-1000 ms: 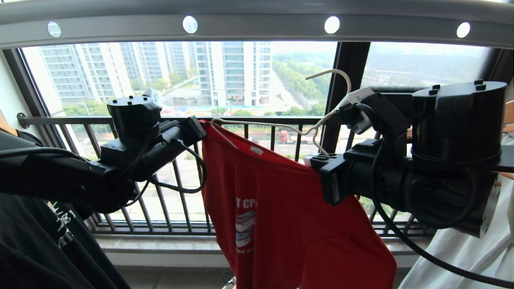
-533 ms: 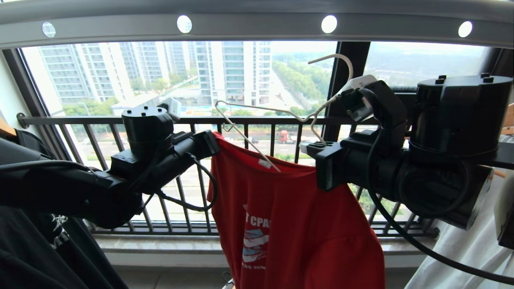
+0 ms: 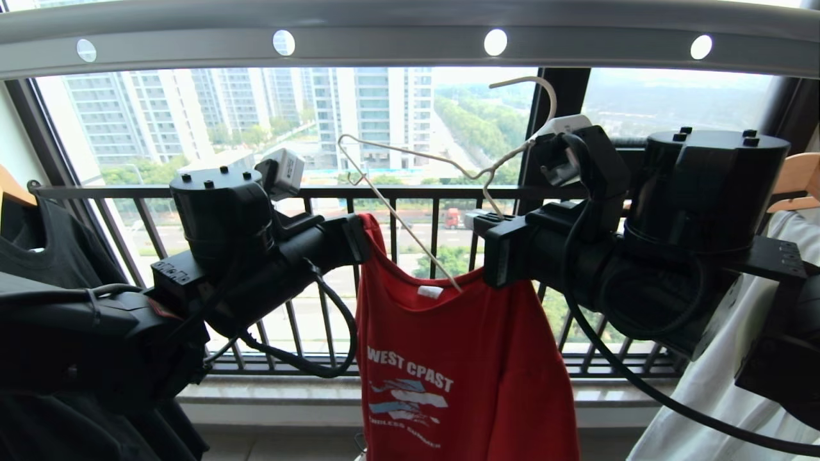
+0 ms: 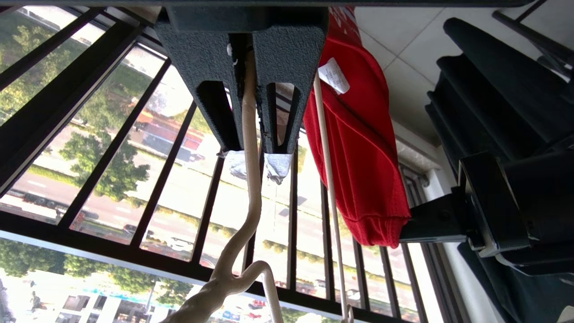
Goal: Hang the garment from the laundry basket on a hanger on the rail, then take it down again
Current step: Take the clothes off the clothes rack
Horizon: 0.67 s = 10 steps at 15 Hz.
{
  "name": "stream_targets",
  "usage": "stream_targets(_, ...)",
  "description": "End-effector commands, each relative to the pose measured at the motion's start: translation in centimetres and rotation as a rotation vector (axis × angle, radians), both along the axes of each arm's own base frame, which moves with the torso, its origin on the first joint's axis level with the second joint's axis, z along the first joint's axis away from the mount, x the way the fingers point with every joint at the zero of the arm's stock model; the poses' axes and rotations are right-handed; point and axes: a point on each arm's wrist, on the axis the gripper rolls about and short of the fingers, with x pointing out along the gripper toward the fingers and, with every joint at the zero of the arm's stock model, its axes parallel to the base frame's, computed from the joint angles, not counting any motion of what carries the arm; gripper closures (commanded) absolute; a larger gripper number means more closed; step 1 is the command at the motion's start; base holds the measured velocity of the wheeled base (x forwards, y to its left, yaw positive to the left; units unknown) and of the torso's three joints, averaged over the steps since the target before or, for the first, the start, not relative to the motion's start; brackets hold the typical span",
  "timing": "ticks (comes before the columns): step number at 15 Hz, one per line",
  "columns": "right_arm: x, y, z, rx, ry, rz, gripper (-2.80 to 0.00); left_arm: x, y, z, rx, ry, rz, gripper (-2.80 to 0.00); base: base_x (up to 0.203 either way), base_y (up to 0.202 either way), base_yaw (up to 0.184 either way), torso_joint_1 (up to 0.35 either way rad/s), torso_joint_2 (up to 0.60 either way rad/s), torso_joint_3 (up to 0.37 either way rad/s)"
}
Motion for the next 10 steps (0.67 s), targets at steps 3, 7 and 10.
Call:
stream_targets(3, 0.9, 0.8, -0.8, 0.028, -0.031, -0.003, 0.00, -1.8, -1.2, -1.5, 0.111, -0.001, -0.076, 0.00, 0.000, 0.000, 0.000, 0.000, 0.00, 0.000)
stream_targets(7, 1.3, 1.2, -0.9, 0.055, -0.059, -0.004, 0.00, -3.5, -2.3, -2.7, 0.194, -0.005, -0.151, 0.00, 0.000, 0.000, 0.000, 0.000, 0.00, 0.000)
stream_targets(10, 1.6, 1.4, -1.2, 0.057, -0.064, -0.006, 0.00, -5.1, -3.1, -5.1, 0.286, 0.026, -0.286, 0.00, 0.000, 0.000, 0.000, 0.000, 0.00, 0.000)
